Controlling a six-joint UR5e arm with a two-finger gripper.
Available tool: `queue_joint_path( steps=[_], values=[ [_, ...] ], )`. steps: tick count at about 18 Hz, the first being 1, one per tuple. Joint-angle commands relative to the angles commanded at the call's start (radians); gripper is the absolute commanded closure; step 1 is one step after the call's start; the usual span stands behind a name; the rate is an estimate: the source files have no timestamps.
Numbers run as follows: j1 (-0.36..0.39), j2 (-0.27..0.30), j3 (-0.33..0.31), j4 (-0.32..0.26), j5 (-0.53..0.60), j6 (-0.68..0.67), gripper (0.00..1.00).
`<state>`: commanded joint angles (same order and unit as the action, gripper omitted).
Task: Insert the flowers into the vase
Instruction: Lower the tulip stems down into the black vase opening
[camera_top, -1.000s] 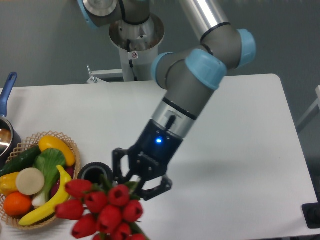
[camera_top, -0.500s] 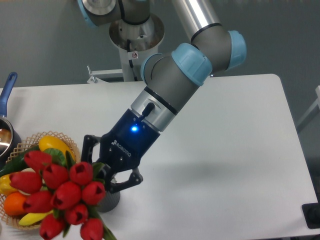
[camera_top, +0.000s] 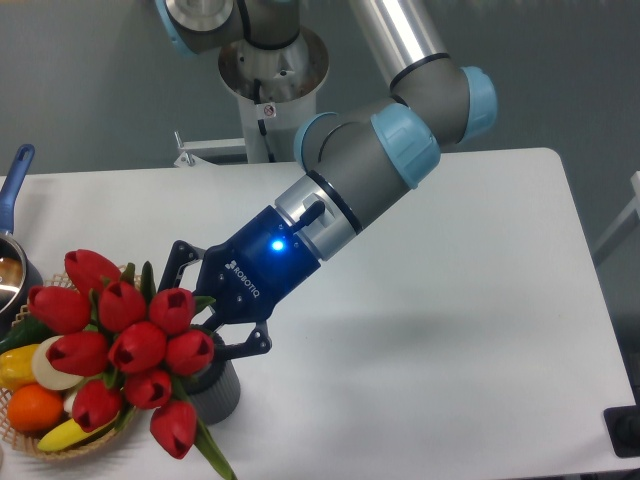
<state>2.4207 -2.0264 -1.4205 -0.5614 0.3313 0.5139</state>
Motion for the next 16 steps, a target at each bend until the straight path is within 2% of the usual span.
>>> queue_joint_path(
  steps=[11, 16],
  values=[
    [-0.029, -0.046, -0.002, 0.0, 0.002, 0.035, 1.0],
    [-0.031, -0.041, -0.07, 0.0, 0.002, 0.182, 0.97]
  ],
)
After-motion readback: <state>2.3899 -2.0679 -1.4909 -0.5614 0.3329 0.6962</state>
